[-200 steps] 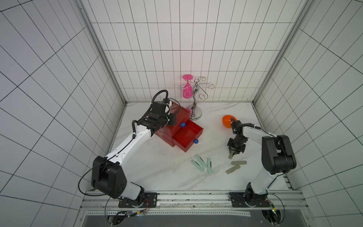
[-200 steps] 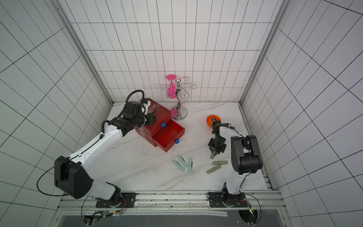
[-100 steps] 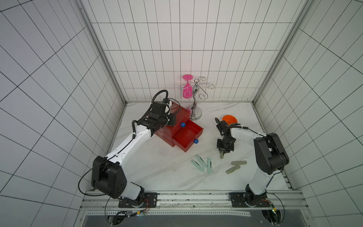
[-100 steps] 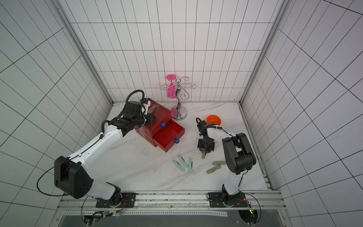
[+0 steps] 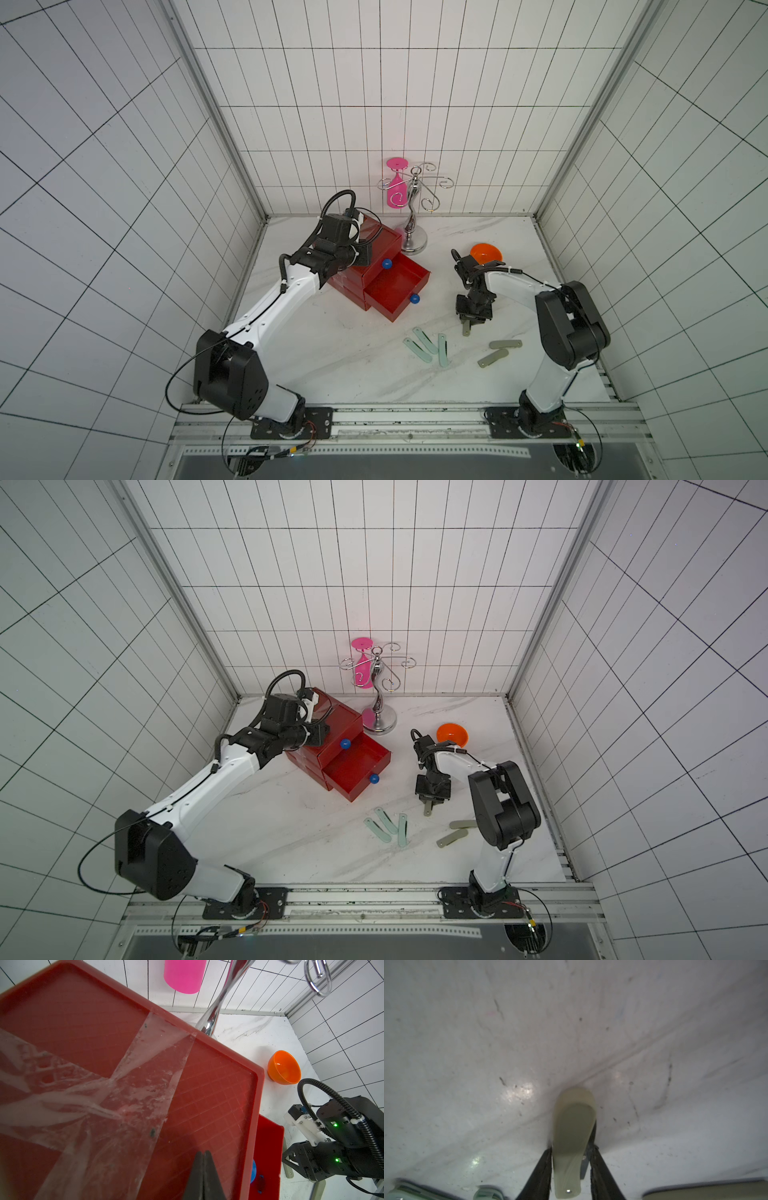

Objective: Place the fruit knives into the drawer by color
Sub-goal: Move the fruit knife to the center of the board, then pick up the fruit knife from the center of the board.

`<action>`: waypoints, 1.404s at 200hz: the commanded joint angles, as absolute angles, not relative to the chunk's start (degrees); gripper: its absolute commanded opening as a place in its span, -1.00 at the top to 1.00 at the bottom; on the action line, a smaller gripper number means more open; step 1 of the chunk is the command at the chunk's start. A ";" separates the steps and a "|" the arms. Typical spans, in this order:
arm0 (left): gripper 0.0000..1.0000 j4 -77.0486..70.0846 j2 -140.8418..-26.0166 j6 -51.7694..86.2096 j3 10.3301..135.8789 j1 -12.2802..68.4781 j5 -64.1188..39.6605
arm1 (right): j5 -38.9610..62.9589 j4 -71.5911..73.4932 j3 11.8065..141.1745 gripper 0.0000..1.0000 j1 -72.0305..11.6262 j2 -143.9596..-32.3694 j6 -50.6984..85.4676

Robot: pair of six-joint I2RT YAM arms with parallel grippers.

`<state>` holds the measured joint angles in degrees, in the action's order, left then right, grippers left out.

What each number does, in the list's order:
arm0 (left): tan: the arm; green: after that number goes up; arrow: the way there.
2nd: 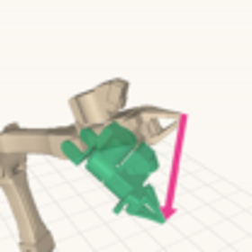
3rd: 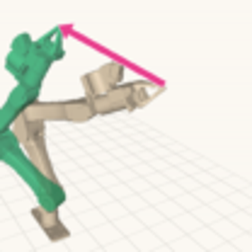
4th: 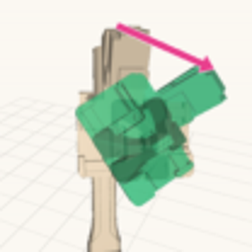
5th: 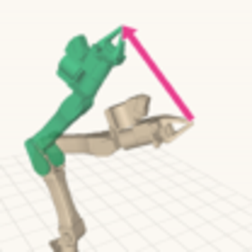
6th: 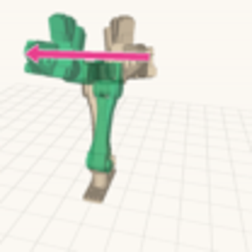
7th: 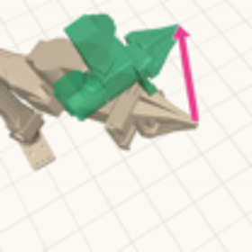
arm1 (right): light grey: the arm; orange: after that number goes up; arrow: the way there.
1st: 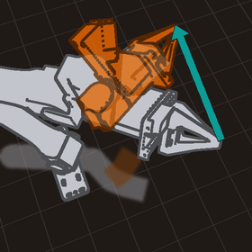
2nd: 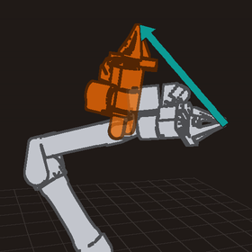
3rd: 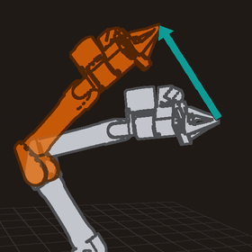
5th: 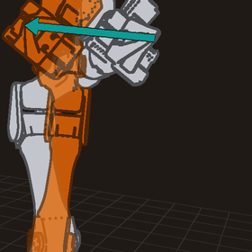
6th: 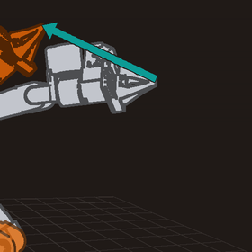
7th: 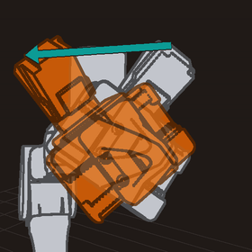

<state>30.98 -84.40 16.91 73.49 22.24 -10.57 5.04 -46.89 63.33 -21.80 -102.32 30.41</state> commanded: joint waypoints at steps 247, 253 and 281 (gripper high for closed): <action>1.00 42.45 -86.92 16.92 71.10 21.97 -9.70 | 12.74 -52.57 78.22 0.57 -30.57 -84.89 30.74; 1.00 42.45 -86.92 16.88 71.06 21.97 -9.67 | 12.66 -52.62 79.48 0.57 -31.60 -85.22 30.82; 1.00 42.53 -86.84 16.92 71.11 21.88 -9.49 | 12.08 -52.91 85.34 0.57 -35.67 -87.02 31.40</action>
